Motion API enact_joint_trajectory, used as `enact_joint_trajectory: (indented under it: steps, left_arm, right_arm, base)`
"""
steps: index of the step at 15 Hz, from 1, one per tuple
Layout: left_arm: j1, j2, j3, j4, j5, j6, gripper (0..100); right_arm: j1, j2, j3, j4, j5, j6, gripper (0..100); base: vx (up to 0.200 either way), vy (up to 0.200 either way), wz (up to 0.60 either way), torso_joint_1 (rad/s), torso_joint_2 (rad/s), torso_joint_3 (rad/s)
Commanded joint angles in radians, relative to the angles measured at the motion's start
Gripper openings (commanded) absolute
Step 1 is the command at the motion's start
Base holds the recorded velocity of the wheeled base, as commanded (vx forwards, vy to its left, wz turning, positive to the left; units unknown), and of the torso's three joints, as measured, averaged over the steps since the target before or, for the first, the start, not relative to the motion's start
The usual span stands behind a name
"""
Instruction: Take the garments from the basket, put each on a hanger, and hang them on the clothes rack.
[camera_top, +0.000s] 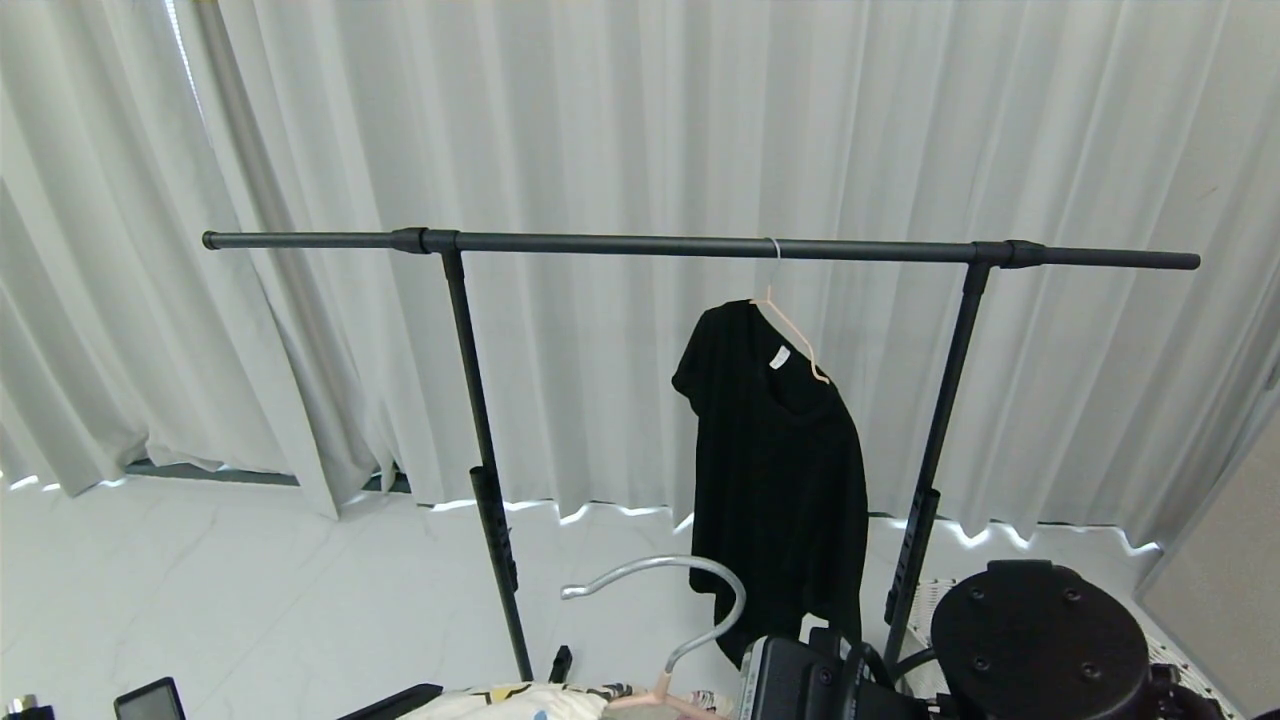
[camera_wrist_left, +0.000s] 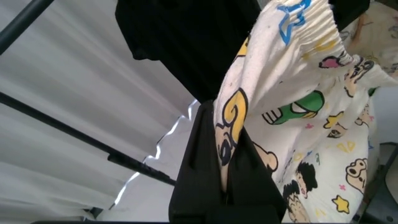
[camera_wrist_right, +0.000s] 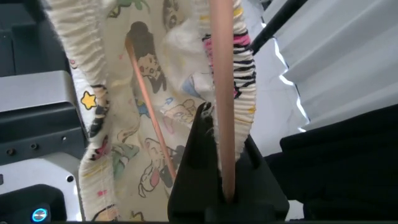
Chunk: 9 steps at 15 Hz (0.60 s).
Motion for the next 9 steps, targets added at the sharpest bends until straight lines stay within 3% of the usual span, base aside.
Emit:
enact_joint_trajectory:
  steps: [1, 2, 3, 9]
  left_arm:
    - [0.000, 0.003, 0.000, -0.001, 0.001, 0.002, 0]
    - [0.000, 0.004, 0.000, -0.001, 0.002, 0.005, 0]
    - [0.000, 0.004, 0.000, -0.001, 0.002, 0.004, 100]
    - [0.002, -0.029, 0.017, -0.001, 0.004, -0.003, 100]
  right_arm:
    - [-0.008, -0.001, -0.003, 0.002, -0.002, -0.001, 0]
    - [-0.013, -0.004, -0.003, 0.002, -0.002, -0.001, 0]
    - [-0.014, -0.007, -0.003, 0.002, -0.002, -0.002, 0]
    - [-0.108, -0.038, -0.020, 0.005, -0.002, -0.010, 0]
  base:
    - [0.000, 0.000, 0.00, 0.000, 0.00, 0.000]
    - [0.000, 0.000, 0.00, 0.000, 0.00, 0.000]
    - [0.000, 0.000, 0.00, 0.000, 0.00, 0.000]
    - [0.000, 0.000, 0.00, 0.000, 0.00, 0.000]
